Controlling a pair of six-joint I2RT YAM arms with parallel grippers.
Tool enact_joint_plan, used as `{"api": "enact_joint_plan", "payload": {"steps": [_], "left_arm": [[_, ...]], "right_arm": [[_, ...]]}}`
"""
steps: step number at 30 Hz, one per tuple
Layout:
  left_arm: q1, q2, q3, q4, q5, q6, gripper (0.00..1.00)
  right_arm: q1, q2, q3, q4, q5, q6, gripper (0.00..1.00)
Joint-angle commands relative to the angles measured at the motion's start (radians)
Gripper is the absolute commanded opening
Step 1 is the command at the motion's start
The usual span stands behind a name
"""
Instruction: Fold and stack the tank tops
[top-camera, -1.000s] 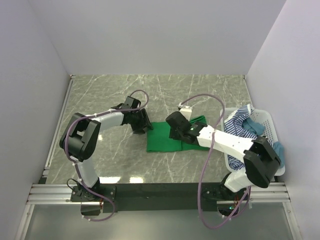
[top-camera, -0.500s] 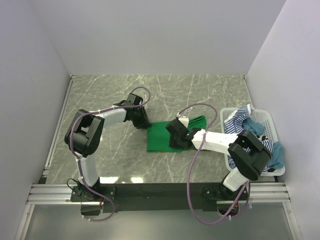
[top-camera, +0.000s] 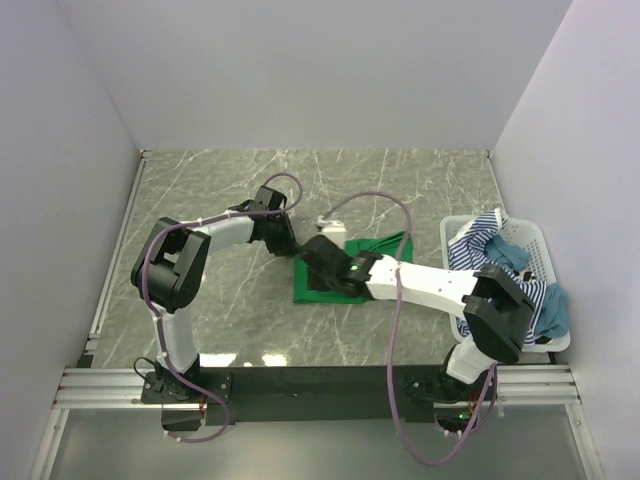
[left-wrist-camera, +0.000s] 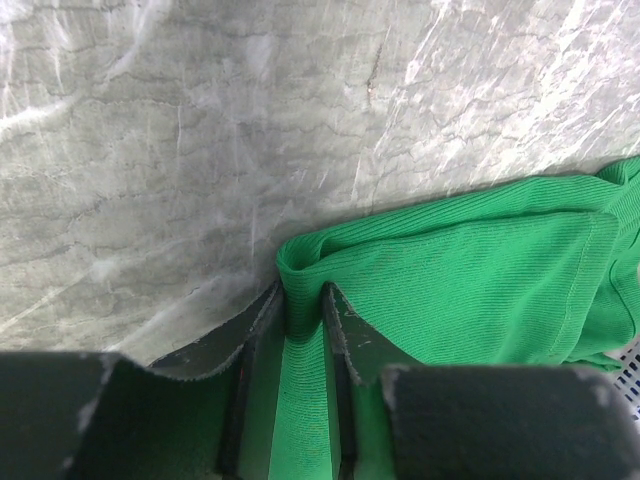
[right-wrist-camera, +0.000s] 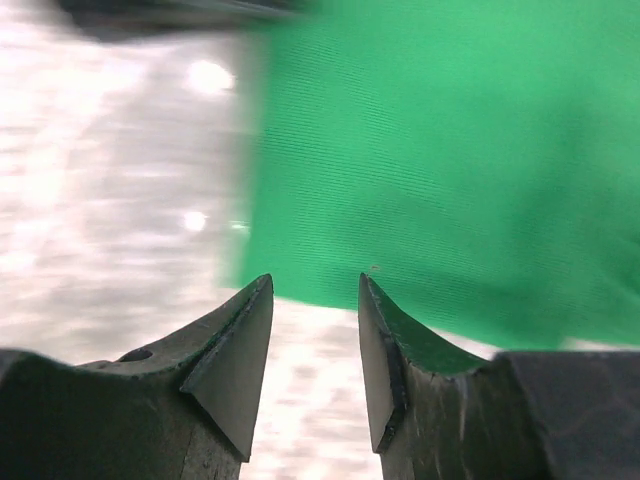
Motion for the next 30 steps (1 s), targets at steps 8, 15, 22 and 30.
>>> {"api": "enact_joint_plan", "payload": {"steps": [8, 15, 22, 30], "left_arm": [[0.001, 0.002, 0.023, 0.015, -0.011, 0.040, 0.28], [0.001, 0.003, 0.024, 0.013, -0.007, 0.040, 0.28], [0.001, 0.017, 0.046, 0.006, -0.011, 0.037, 0.27], [0.001, 0.028, 0.049, 0.013, -0.010, 0.028, 0.18]], "right_arm": [[0.167, 0.270, 0.278, -0.024, 0.200, -0.022, 0.47], [0.193, 0.362, 0.309, -0.026, 0.241, -0.010, 0.48], [0.224, 0.402, 0.318, -0.114, 0.253, 0.024, 0.50], [0.227, 0.435, 0.317, -0.173, 0.263, 0.047, 0.42]]}}
